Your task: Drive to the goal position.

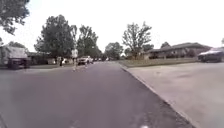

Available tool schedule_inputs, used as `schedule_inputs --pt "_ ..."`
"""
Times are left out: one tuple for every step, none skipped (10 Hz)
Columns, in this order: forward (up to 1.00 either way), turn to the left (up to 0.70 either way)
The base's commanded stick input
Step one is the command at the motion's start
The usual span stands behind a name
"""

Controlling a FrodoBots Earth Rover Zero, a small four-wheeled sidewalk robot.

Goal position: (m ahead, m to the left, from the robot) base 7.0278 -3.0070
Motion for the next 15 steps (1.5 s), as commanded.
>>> schedule_inputs --pt "1.0 0.0" --pt "1.0 0.0" --pt "1.0 0.0" --pt "1.0 0.0" --pt "1.0 0.0" --pt "1.0 0.0" --pt "1.0 0.0" --pt "1.0 -0.08" --pt "1.0 -0.38" --pt "1.0 -0.38" --pt "1.0 -0.26" --pt "1.0 -0.13" --pt "1.0 0.0" --pt "1.0 -0.03" --pt "1.0 -0.12"
